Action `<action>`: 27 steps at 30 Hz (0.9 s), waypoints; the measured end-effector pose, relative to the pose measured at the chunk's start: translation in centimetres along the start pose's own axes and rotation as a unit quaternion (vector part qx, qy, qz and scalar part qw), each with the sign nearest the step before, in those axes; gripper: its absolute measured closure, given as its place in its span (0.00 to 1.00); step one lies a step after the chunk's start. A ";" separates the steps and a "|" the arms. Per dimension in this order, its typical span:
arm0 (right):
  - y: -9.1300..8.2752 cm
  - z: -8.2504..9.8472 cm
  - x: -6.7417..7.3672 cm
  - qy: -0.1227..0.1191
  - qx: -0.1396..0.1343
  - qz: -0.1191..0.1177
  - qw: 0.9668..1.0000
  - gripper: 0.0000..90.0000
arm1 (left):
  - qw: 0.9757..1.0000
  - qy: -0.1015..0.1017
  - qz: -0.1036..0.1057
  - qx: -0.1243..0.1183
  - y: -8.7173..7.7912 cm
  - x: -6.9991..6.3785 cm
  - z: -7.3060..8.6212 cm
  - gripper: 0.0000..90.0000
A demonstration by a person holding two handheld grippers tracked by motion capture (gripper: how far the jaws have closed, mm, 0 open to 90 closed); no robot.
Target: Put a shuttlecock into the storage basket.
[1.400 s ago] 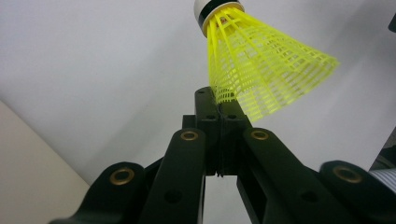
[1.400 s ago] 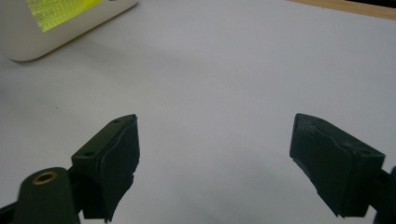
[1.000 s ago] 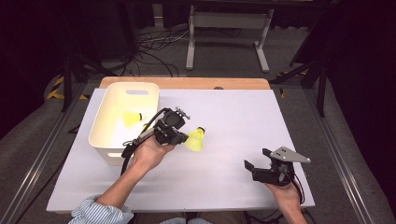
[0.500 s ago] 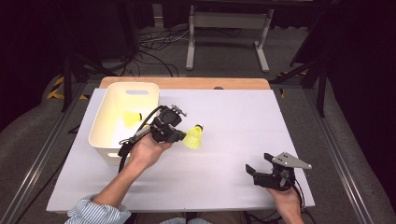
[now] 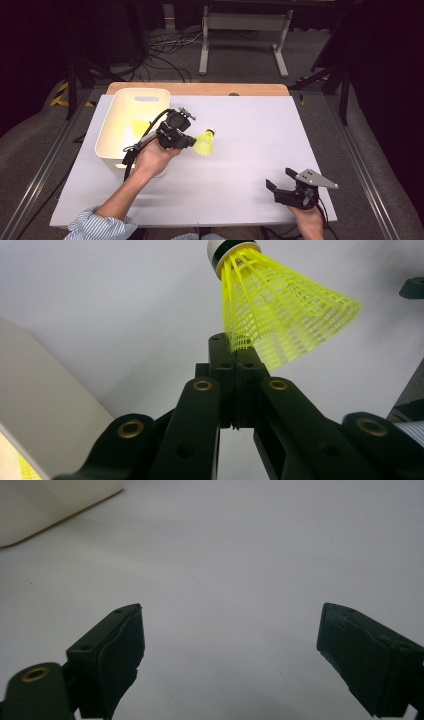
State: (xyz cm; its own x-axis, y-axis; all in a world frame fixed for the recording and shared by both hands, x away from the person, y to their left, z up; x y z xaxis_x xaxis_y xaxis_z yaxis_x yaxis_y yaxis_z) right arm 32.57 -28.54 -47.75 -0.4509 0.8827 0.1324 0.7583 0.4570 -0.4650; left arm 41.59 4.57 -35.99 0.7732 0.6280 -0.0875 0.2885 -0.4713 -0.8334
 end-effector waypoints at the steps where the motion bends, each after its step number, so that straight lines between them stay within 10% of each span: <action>1: 0.0 0.0 0.0 0.003 -0.001 0.000 1.000 0.14 | 1.000 -0.001 0.001 0.000 -0.1 0.1 0.0 1.00; 27: 0.2 0.1 0.0 -0.006 0.004 0.002 1.000 0.14 | 1.000 -0.026 -0.003 -0.017 -2.4 2.1 -0.2 1.00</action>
State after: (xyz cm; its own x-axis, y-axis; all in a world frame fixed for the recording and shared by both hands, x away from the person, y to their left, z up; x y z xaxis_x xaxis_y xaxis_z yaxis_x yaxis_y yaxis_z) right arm 32.69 -28.49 -47.95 -0.4530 0.8835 0.1191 0.7566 0.4516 -0.4729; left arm 42.60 6.92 -34.07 0.7416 0.6617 -0.1107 0.3135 -0.4877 -0.8148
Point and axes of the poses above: each handheld gripper's, and its own axes: y roughly forward along the jaws, z roughly out of its underside, x roughly to its left, the point moved 5 cm from there along y, roughly forward along the jaws, and after that the axes turned 3 degrees about y, right-handed, at the moved point
